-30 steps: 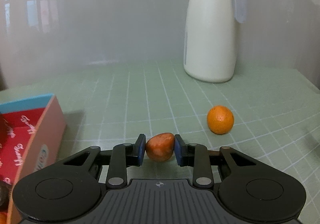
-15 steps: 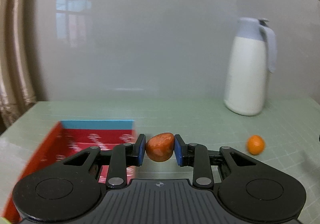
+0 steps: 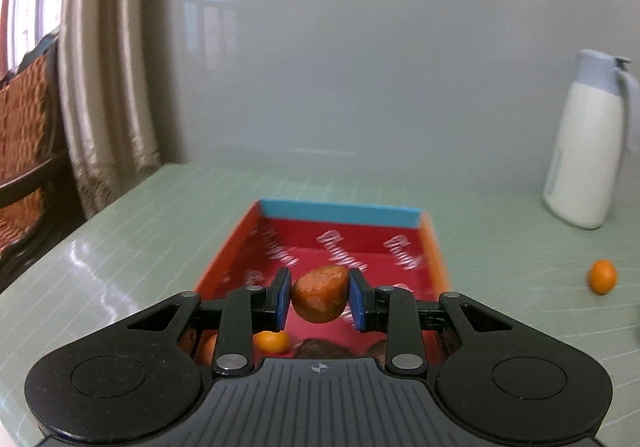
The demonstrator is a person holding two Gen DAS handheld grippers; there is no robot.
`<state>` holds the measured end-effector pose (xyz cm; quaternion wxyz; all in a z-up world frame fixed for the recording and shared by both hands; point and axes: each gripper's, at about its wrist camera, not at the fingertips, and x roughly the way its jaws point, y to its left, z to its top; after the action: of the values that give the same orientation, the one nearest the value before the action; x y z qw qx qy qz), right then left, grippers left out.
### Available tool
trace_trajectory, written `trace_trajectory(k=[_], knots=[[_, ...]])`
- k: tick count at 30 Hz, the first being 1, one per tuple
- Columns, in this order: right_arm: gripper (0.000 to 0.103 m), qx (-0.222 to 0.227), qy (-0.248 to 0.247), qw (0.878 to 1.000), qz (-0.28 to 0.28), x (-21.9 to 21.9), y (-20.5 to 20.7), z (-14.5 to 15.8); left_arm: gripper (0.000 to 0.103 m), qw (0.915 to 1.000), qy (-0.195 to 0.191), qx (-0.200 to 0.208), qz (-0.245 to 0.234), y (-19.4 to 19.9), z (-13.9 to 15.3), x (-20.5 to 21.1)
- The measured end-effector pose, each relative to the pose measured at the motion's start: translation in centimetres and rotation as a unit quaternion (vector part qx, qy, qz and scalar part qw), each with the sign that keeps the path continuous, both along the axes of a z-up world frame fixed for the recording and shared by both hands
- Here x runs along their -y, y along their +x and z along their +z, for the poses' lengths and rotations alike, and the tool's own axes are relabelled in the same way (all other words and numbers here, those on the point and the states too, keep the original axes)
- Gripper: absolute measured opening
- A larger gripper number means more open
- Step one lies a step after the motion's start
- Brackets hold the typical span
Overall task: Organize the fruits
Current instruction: 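Carry the orange chunk into the red box and open the left gripper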
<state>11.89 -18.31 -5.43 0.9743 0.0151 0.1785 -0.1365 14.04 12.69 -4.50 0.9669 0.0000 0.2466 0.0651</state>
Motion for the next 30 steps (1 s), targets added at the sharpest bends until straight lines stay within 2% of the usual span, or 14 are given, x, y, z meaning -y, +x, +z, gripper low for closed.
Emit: trace_trajectory(k=[9, 24, 25, 29, 30], knots=[[0.087, -0.003, -0.009, 1.000, 0.026, -2.2, 0.7, 0.0, 0.030, 0.9993, -0.003, -0.026, 0.028, 0.1, -1.9, -2.4], [0.087, 0.002, -0.021, 0.998, 0.056, -5.0, 1.1, 0.4, 0.031, 0.9982, -0.003, -0.047, 0.037, -0.2, -2.1, -3.2], [0.087, 0.002, -0.023, 0.998, 0.058, -5.1, 1.1, 0.4, 0.032, 0.9982, 0.000, -0.047, 0.037, -0.3, -2.0, -3.2], [0.087, 0.003, -0.026, 0.998, 0.063, -5.5, 1.0, 0.4, 0.055, 0.9986, -0.007, -0.044, 0.030, -0.5, -1.6, -3.3], [0.087, 0.003, -0.026, 0.998, 0.064, -5.6, 1.0, 0.5, 0.057, 0.9987, -0.005, -0.041, 0.028, -0.7, -1.5, -3.2]])
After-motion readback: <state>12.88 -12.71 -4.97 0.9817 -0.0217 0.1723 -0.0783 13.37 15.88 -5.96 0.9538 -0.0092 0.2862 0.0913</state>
